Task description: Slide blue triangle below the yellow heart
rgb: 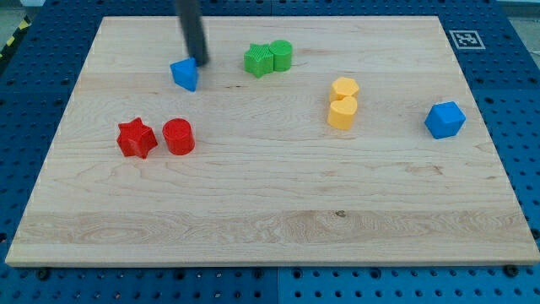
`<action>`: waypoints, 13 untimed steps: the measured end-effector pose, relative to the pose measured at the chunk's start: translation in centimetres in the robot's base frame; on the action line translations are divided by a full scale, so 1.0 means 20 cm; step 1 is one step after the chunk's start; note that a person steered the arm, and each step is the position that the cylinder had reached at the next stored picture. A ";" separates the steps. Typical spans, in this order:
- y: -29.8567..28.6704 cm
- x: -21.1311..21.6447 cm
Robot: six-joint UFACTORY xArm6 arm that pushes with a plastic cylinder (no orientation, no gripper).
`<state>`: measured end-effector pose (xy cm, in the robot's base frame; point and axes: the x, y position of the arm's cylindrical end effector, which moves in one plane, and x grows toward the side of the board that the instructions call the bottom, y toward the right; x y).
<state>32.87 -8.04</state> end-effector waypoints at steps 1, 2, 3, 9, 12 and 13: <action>0.15 0.12; 0.07 -0.01; -0.05 -0.15; 0.08 0.27; -0.31 0.00; -0.42 0.07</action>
<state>34.25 -16.37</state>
